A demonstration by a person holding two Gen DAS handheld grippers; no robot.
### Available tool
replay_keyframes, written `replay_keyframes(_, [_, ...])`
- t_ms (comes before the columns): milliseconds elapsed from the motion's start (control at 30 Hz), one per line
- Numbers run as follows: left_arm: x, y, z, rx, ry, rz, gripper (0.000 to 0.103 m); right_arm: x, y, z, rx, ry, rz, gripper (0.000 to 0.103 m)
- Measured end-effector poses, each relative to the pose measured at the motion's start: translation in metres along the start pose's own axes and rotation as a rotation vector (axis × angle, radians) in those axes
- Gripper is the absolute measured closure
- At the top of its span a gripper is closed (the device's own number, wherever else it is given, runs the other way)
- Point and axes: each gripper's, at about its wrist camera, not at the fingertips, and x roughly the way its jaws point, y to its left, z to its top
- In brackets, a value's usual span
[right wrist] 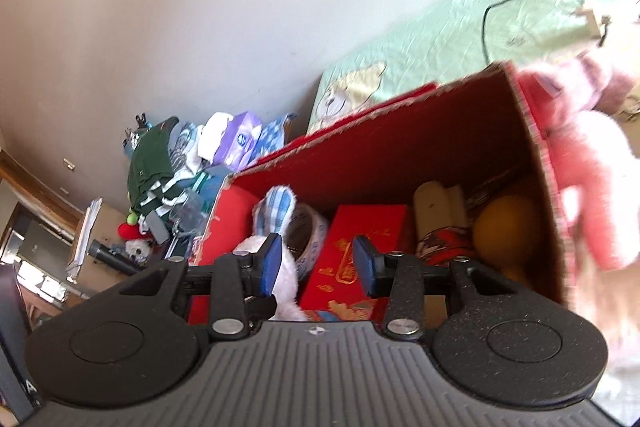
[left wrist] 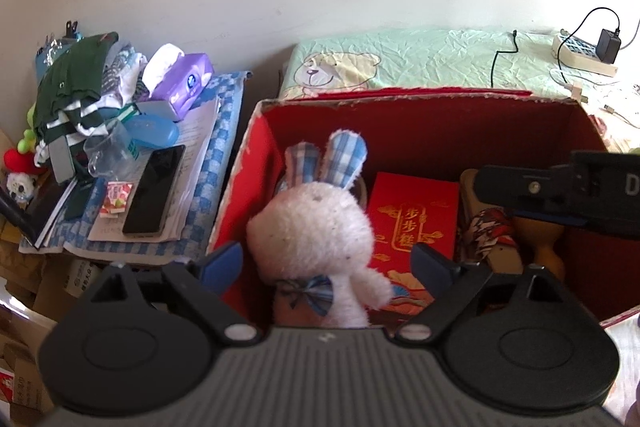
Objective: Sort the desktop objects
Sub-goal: 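Lower the bunny into the red box and open the right gripper, then withdraw the right gripper and move it toward the yellow tiger plush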
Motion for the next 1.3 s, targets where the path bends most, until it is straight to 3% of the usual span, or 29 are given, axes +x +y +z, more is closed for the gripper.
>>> replay_keyframes(200, [-0.013, -0.021, 0.005, 0.028, -0.017, 0.001, 0.008, -0.026, -0.009, 0.002, 0.010, -0.080, -0.007, 0.055])
replay_keyframes(767, [-0.059, -0.107, 0.016, 0.036, -0.073, 0.015, 0.008, -0.108, -0.056, 0.018, -0.002, -0.155, 0.009, 0.054])
replay_keyframes(1300, [-0.078, -0.212, 0.017, 0.100, -0.066, -0.034, 0.004, -0.172, -0.123, 0.031, 0.005, -0.201, -0.077, 0.054])
